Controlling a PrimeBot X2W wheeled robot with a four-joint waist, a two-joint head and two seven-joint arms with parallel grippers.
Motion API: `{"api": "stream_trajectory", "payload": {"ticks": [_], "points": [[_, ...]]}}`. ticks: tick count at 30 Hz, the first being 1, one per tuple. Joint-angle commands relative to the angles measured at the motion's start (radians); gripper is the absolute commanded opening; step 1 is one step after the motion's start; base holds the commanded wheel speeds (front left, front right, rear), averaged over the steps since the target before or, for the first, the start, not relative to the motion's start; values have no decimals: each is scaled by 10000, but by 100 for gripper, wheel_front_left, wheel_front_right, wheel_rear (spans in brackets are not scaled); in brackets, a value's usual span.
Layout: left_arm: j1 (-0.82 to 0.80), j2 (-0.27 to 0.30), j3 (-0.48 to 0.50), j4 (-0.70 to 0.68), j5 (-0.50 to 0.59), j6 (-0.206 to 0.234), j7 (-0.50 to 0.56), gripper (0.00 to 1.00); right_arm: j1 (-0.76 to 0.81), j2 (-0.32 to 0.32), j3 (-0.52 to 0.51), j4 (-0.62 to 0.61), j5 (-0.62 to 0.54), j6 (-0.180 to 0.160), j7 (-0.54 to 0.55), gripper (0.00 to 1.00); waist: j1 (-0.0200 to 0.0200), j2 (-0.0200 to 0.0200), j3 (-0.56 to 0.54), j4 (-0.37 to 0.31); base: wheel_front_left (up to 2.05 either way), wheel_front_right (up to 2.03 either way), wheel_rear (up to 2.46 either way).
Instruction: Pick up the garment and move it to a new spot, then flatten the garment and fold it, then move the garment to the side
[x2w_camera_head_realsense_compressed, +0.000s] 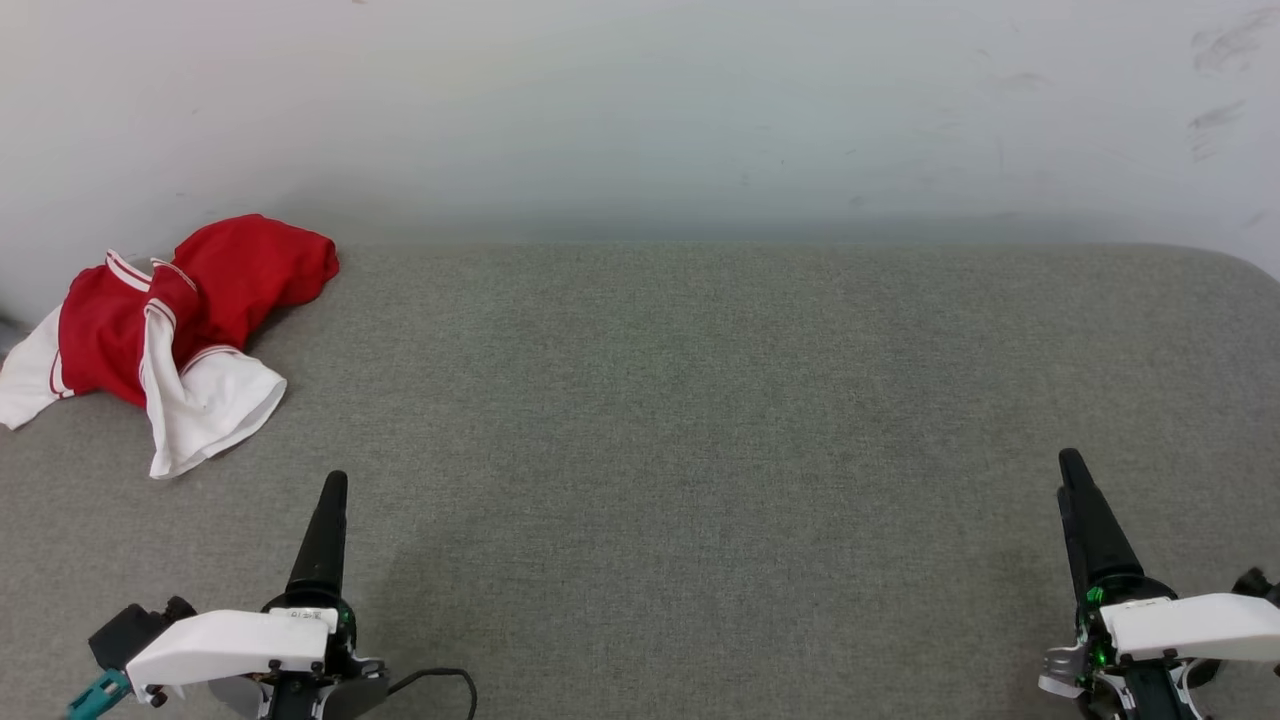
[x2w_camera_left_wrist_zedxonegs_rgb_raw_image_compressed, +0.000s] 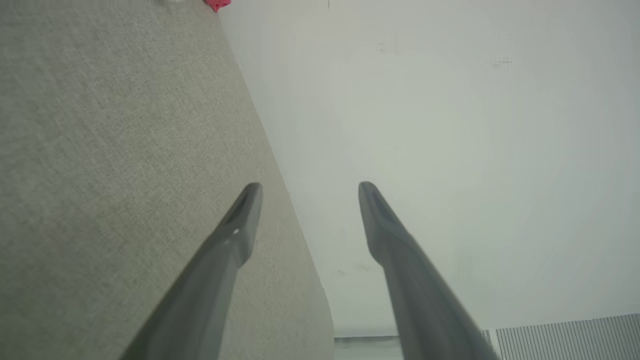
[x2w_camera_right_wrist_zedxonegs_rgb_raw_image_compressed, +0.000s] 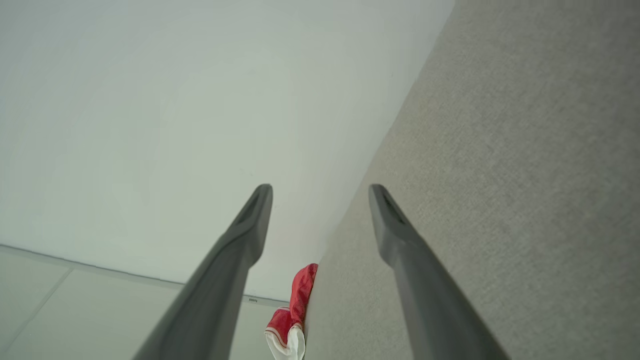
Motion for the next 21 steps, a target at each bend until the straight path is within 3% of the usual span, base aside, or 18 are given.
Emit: {"api": "stream_trajectory", "payload": {"ticks": [1,21], "points": [[-200,25,-12,-300,422,73,-108,100,-64,-20,38,-300,-433,0,-103,100,0,0,1,1,0,0,0],[82,88,-720,-1031,5005,1217,-886,100,204,-11,581,-1168,-5069,0,-869,100,0,0,-1,22,0,0,0]]}}
